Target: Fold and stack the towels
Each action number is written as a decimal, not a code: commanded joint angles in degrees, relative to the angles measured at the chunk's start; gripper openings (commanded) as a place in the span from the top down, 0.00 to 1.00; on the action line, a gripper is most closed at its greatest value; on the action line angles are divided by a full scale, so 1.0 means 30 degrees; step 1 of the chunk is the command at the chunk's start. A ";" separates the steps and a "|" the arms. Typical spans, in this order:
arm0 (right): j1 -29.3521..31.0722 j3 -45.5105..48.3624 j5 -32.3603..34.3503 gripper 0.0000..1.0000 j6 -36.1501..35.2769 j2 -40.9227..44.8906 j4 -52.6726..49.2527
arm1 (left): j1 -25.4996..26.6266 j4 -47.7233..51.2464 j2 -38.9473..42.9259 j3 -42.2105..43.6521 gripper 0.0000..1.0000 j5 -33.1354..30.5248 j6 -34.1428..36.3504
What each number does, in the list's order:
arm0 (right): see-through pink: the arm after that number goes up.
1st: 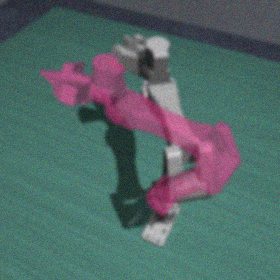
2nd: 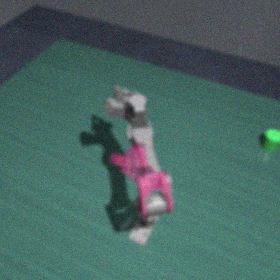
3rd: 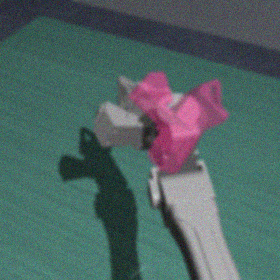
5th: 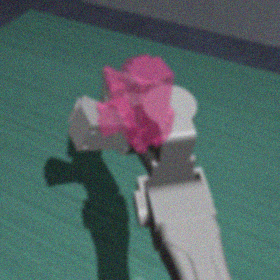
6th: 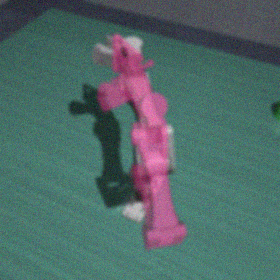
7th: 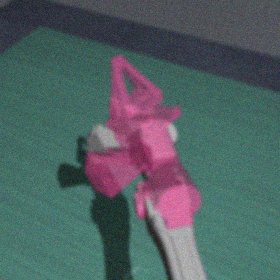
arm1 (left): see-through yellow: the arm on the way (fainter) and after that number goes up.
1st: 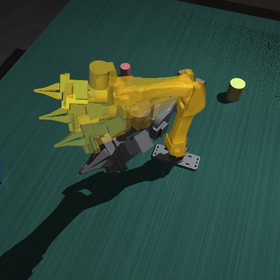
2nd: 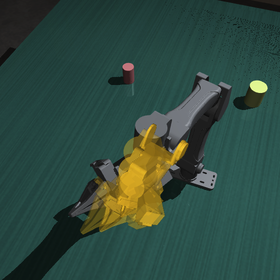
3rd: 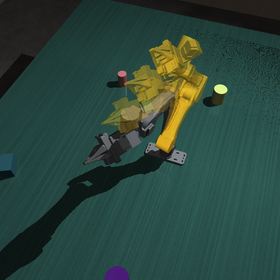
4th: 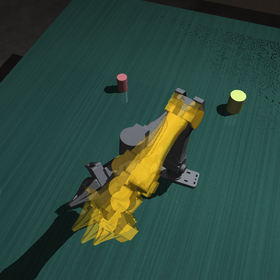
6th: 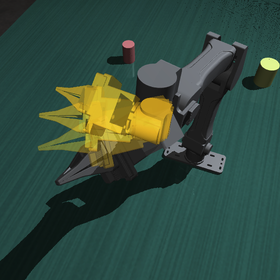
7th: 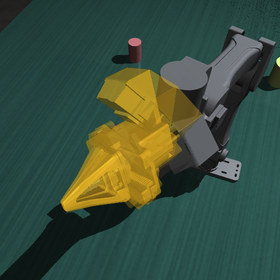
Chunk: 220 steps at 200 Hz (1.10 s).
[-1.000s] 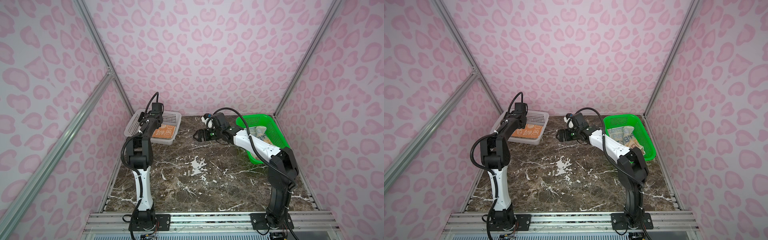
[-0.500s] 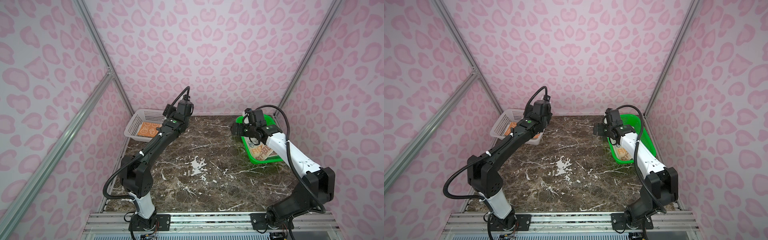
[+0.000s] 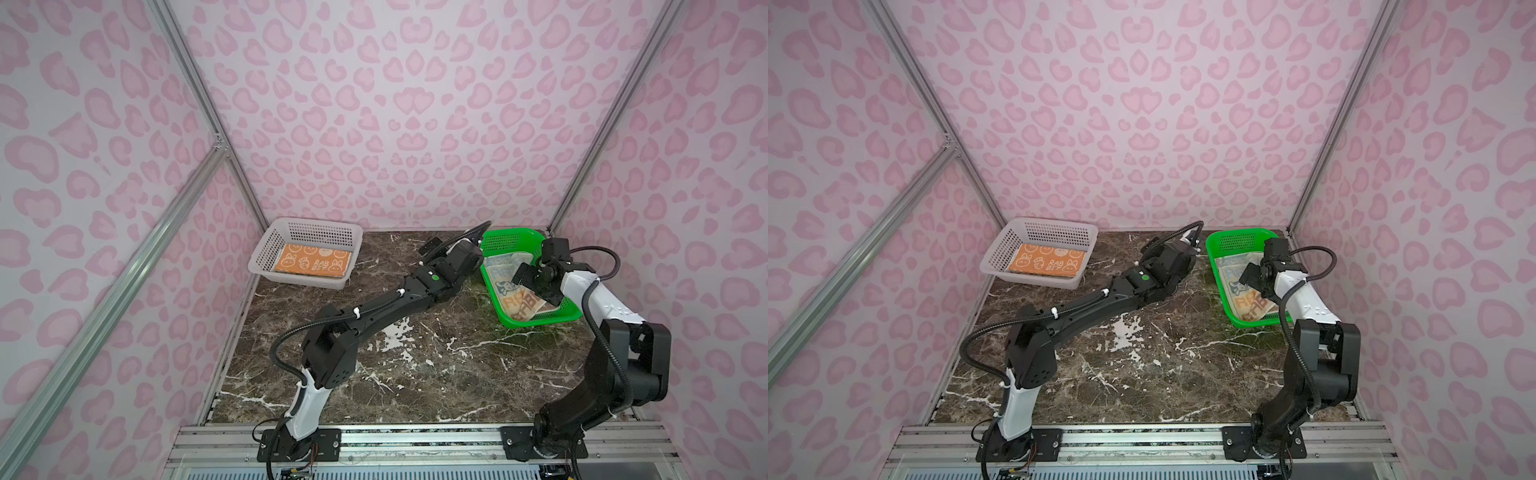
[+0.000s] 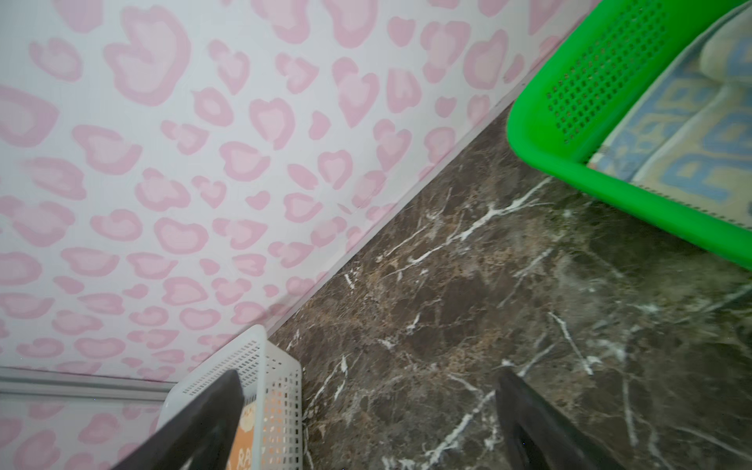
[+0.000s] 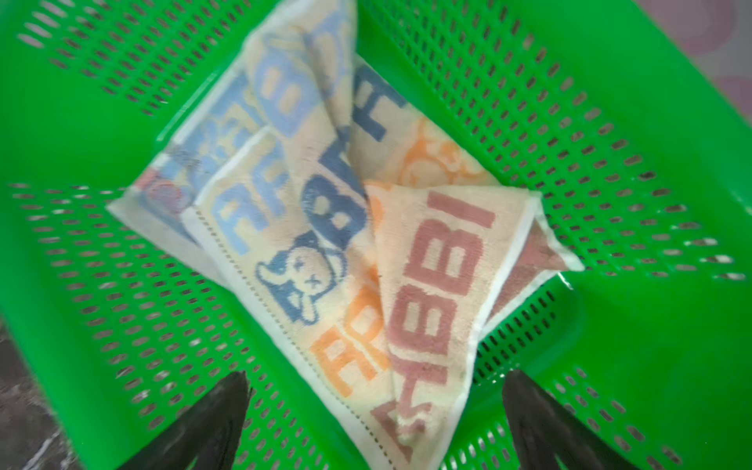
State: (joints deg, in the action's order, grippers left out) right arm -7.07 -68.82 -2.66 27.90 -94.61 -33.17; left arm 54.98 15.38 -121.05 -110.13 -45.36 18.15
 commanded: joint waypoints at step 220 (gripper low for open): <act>-0.0368 -0.0538 -0.2220 1.00 0.0825 0.2206 0.0736 | 0.1946 0.1219 -0.0723 0.0030 0.02 0.2509 -0.4212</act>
State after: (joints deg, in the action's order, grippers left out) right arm -8.32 -69.47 -9.06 30.87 -90.04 -28.88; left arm 60.86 19.75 -125.51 -111.28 -38.76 8.56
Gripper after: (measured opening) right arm 0.049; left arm 0.979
